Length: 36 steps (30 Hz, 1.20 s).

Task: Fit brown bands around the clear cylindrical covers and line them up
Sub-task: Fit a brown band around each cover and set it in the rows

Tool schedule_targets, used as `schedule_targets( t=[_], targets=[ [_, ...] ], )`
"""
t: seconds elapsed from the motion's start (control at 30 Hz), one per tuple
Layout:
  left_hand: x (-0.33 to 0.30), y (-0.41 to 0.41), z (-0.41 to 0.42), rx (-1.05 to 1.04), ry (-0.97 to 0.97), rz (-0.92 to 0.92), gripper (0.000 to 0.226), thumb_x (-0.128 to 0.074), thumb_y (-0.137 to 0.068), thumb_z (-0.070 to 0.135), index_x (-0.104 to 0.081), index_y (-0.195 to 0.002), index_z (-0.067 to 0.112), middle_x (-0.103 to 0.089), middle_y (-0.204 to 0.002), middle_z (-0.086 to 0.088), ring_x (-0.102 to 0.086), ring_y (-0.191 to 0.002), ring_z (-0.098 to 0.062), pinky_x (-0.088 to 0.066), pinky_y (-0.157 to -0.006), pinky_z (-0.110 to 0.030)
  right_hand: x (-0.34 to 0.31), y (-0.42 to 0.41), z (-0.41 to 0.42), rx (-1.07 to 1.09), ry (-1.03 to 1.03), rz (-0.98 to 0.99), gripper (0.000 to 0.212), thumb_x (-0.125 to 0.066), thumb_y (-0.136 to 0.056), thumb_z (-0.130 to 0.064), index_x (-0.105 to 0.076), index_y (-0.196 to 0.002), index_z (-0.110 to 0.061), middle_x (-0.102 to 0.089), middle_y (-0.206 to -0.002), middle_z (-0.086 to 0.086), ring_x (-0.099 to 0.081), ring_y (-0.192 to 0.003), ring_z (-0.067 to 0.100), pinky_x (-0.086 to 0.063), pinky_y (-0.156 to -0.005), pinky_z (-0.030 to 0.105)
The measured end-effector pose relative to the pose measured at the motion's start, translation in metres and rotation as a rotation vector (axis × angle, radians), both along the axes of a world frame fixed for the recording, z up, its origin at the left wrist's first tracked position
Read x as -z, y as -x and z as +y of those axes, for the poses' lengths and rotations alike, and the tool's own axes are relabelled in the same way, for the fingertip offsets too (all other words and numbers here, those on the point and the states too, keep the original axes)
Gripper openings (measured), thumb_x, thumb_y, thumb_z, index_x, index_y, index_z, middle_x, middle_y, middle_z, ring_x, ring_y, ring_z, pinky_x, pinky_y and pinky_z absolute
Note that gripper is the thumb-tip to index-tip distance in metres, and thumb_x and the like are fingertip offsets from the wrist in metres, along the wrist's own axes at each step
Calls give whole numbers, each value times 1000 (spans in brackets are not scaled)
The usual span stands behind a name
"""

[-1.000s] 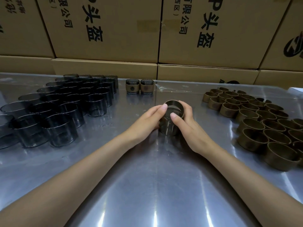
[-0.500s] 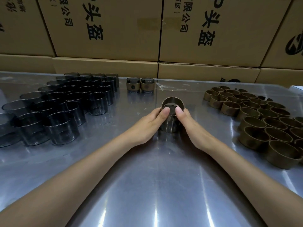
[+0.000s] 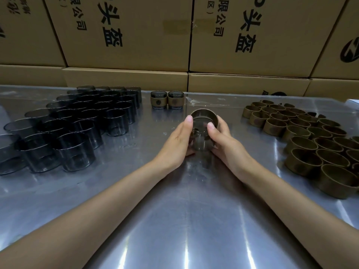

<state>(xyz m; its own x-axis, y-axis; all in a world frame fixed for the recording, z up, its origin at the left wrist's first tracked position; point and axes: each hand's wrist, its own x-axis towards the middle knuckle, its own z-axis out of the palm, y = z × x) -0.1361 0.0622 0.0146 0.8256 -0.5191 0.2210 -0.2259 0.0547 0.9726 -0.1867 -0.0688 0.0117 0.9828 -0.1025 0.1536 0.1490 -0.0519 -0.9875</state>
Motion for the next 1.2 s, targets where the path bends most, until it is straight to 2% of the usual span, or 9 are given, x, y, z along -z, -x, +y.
schedule_targets(
  t=[0.1, 0.27, 0.37, 0.47, 0.57, 0.7, 0.9, 1.03, 1.2],
  targets=[
    [1, -3, 1, -22, 49, 41, 35, -28, -102, 48, -61, -103, 35, -74, -88, 19, -69, -87, 3, -53, -63, -14, -1, 0, 1, -1, -79, 5, 99, -61, -72, -56, -11, -153, -32, -37, -153, -4, -44, -135, 18, -31, -115, 51],
    [0, -5, 2, -38, 75, 138, 32, -37, -101, 48, -65, -104, 33, -74, -99, 8, -70, -98, -10, -57, -84, -31, -2, 0, -3, 67, -238, 5, 77, -56, -90, -36, -13, -152, -28, -62, -127, -7, -62, -116, 15, -53, -92, 34],
    [-1, -6, 4, -59, 130, 179, 27, -44, -101, 38, -64, -114, 27, -74, -96, 7, -71, -90, -9, -58, -71, -28, -5, 2, -4, 103, -322, 18, 65, -49, -98, -24, -13, -153, -24, -63, -126, 0, -62, -116, 19, -50, -96, 41],
    [-3, -5, 6, -64, 169, 233, 32, -50, -99, 35, -54, -129, 27, -71, -104, 7, -70, -94, -10, -59, -77, -33, -7, 3, -3, 85, -375, 40, 63, -49, -99, -21, -16, -152, -22, -64, -126, 3, -62, -117, 21, -49, -97, 40],
    [-5, -5, 7, -51, 201, 284, 42, -55, -97, 33, -48, -137, 22, -68, -117, 2, -67, -106, -17, -56, -89, -42, -10, 3, -7, 30, -408, 102, 55, -50, -98, -23, -31, -149, -14, -61, -131, 11, -61, -117, 25, -47, -101, 40],
    [-5, -8, 10, 4, 261, 351, 62, -64, -87, 34, -44, -141, 10, -63, -130, -7, -63, -116, -20, -55, -88, -34, -17, 4, -16, -123, -391, 200, 37, -54, -85, -35, -62, -118, -19, -71, -111, 5, -70, -91, 15, -56, -78, 22],
    [-12, -12, 12, 160, 119, 411, 49, -65, -74, 47, -66, -111, 15, -74, -107, -1, -70, -99, -9, -56, -76, -19, -16, 6, -27, -198, -532, 201, 36, -62, -79, -29, -66, -112, -16, -70, -113, 8, -69, -98, 20, -57, -81, 25],
    [-11, -15, 16, 248, 48, 437, 51, -64, -72, 50, -66, -110, 16, -72, -112, -2, -69, -103, -10, -56, -77, -18, -14, 9, -29, -309, -490, 179, 32, -76, -72, -34, -77, -101, -20, -72, -111, 5, -69, -101, 17, -56, -81, 27],
    [-8, -12, 22, 451, 84, 428, 89, -84, -45, 62, -61, -116, 14, -71, -116, -7, -66, -109, -15, -54, -87, -22, -11, 14, -33, -428, -449, 153, 53, -93, -50, -44, -79, -96, -21, -75, -102, 2, -71, -93, 13, -56, -76, 24]
  ],
)
